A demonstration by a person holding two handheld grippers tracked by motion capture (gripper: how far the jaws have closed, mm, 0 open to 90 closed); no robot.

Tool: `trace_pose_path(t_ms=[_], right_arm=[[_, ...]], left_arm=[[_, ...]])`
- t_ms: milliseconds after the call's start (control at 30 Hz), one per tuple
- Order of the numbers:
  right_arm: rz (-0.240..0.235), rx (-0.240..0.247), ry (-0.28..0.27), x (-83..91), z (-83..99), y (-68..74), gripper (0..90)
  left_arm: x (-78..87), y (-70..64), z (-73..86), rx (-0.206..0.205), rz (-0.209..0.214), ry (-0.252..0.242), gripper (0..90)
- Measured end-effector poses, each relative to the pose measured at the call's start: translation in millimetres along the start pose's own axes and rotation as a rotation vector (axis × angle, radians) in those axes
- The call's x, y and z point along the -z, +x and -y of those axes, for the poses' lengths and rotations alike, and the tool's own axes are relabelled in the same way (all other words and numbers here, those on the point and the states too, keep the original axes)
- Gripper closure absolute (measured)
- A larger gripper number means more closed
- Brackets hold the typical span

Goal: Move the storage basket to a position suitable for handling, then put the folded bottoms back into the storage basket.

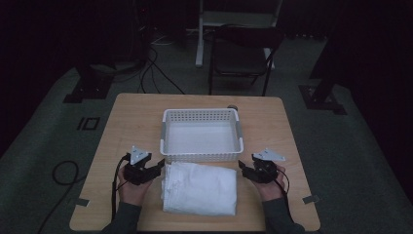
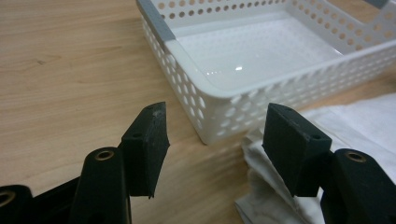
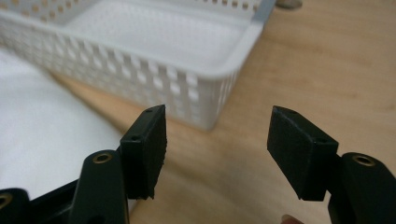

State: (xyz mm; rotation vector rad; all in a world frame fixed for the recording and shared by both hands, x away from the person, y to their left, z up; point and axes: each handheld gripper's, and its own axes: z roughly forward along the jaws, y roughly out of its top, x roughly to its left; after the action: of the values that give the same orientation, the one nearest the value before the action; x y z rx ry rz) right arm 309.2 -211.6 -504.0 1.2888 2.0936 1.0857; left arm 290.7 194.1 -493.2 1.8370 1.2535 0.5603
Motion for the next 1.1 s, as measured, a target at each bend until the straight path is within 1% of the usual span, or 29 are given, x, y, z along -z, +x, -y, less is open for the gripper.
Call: trace_pose_path(t_ms=[67, 133, 200, 333, 367, 500, 633, 700, 767, 800, 867, 900, 967, 1033, 1100], right_arm=[[-0.010, -0.009, 0.014, 1.8, 6.7, -0.3, 37.6], [-0.018, -0.008, 0.021, 4.1, 11.7, 0.0, 38.2], [-0.025, -0.006, 0.026, 6.7, 14.7, 1.5, 38.2], [-0.031, -0.008, 0.019, 8.2, 16.3, 2.1, 40.0], [-0.046, -0.017, 0.025, 7.7, 17.1, 2.0, 40.5], [-0.068, -0.011, 0.027, 10.1, 17.6, 8.2, 40.3], [-0.088, 0.004, 0.022, 15.2, 16.8, 17.9, 35.6], [-0.111, 0.010, 0.030, 16.5, 16.3, 22.9, 33.0], [-0.128, 0.012, 0.040, 16.8, 15.8, 27.1, 30.3], [-0.138, 0.021, 0.046, 16.6, 15.4, 30.2, 28.4], [-0.134, 0.027, 0.047, 16.4, 14.9, 34.7, 25.2], [-0.143, 0.028, 0.052, 16.0, 14.8, 37.2, 24.1], [-0.157, 0.021, 0.066, 14.9, 15.5, 40.4, 21.4], [-0.184, 0.012, 0.087, 13.8, 16.8, 43.8, 19.3], [-0.200, 0.005, 0.101, 13.1, 18.6, 47.0, 16.9]], left_arm=[[0.8, -3.1, 1.8, -0.008, 0.009, -0.002, 39.6], [0.4, -6.9, 3.6, -0.021, 0.012, 0.004, 39.3], [-0.9, -10.0, 5.5, -0.025, 0.014, 0.009, 38.4], [-1.7, -14.2, 9.1, -0.019, 0.025, 0.024, 36.7], [-1.2, -14.8, 9.5, -0.022, 0.025, 0.026, 36.7], [4.8, -20.1, 14.2, -0.021, 0.026, 0.025, 33.5], [8.8, -23.1, 19.0, -0.010, 0.028, 0.029, 29.3], [8.9, -23.6, 22.1, 0.001, 0.049, 0.034, 28.7], [8.0, -24.3, 26.4, 0.026, 0.064, 0.045, 28.4], [7.4, -24.9, 27.7, 0.035, 0.071, 0.049, 27.8], [6.5, -26.5, 31.1, 0.040, 0.082, 0.059, 27.6], [6.7, -27.3, 32.0, 0.048, 0.082, 0.059, 27.6], [8.2, -27.9, 32.9, 0.049, 0.085, 0.061, 26.9], [11.0, -29.3, 33.7, 0.054, 0.084, 0.055, 25.5], [13.8, -31.3, 34.3, 0.053, 0.093, 0.052, 24.9]])
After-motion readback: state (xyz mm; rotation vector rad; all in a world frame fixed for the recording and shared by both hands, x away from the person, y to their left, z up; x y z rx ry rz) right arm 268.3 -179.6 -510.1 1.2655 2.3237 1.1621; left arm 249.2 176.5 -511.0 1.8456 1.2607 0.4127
